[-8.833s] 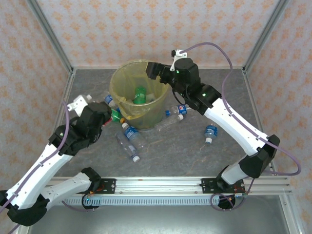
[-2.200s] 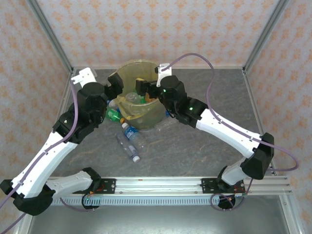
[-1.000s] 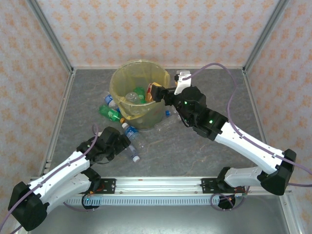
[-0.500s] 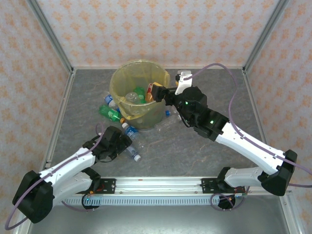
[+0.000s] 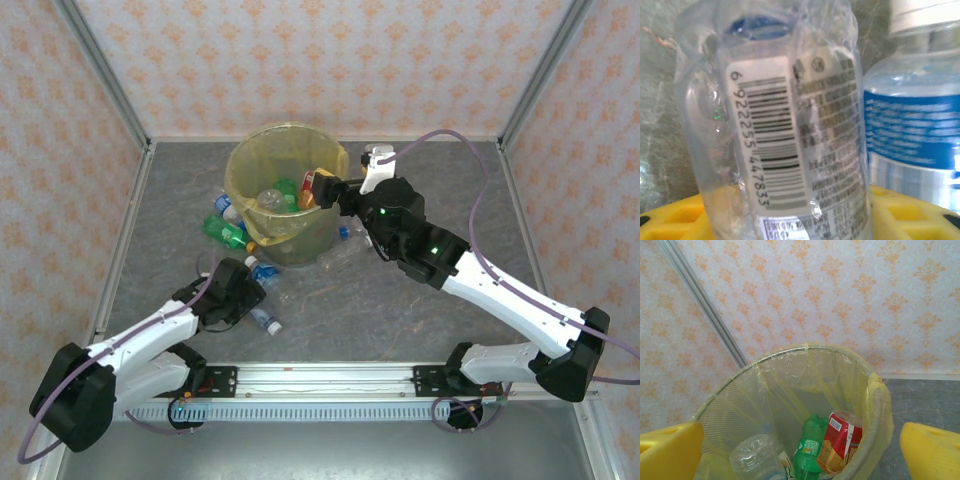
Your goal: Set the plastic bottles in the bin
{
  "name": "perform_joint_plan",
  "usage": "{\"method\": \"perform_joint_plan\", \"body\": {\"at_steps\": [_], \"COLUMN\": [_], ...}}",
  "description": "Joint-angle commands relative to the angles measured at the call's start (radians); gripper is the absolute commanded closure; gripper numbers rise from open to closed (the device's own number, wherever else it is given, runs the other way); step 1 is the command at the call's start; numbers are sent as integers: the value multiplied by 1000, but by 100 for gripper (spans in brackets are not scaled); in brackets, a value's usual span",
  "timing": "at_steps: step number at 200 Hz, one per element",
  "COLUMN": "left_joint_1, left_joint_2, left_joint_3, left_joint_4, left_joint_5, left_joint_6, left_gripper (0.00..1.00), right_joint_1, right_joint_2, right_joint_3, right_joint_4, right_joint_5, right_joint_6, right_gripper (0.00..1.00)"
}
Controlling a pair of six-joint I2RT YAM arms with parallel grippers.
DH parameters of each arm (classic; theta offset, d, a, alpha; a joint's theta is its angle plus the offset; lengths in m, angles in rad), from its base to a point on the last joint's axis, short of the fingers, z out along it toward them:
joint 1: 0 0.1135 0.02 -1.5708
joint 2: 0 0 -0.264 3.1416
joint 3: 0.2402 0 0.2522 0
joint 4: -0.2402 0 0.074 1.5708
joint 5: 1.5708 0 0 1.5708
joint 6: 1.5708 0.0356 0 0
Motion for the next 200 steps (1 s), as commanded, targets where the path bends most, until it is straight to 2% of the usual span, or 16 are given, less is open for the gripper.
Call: {"method": "perform_joint_plan", "body": {"at_steps": [1,38,75,142,200], "left_joint_1": [19,45,52,51,53], "left_joint_2": [-69,-168,-211,-159,-54], "left_joint_3": [19,72,207,461,852], "left_joint_4": [-62,-154,-258,-348,-499], "left_joint_5": [-75,-135,-238,-357,-601], "left_joint_6": [8,9,52,164,341], "left_gripper": [46,47,47,46,45], "right_joint_1": [-5,-5,-5,-5,-5], "right_joint_2": [-22,-20,-8,-2,-10], "right_joint_3": [-2,10,24,31,34], "right_joint_4": [-11,-5,-6,-7,-9], "right_joint_5": [36,42,42,42,52], "right_joint_6": [-5,-19,-30,-34,-40], "right_gripper": [0,0,0,0,0]}}
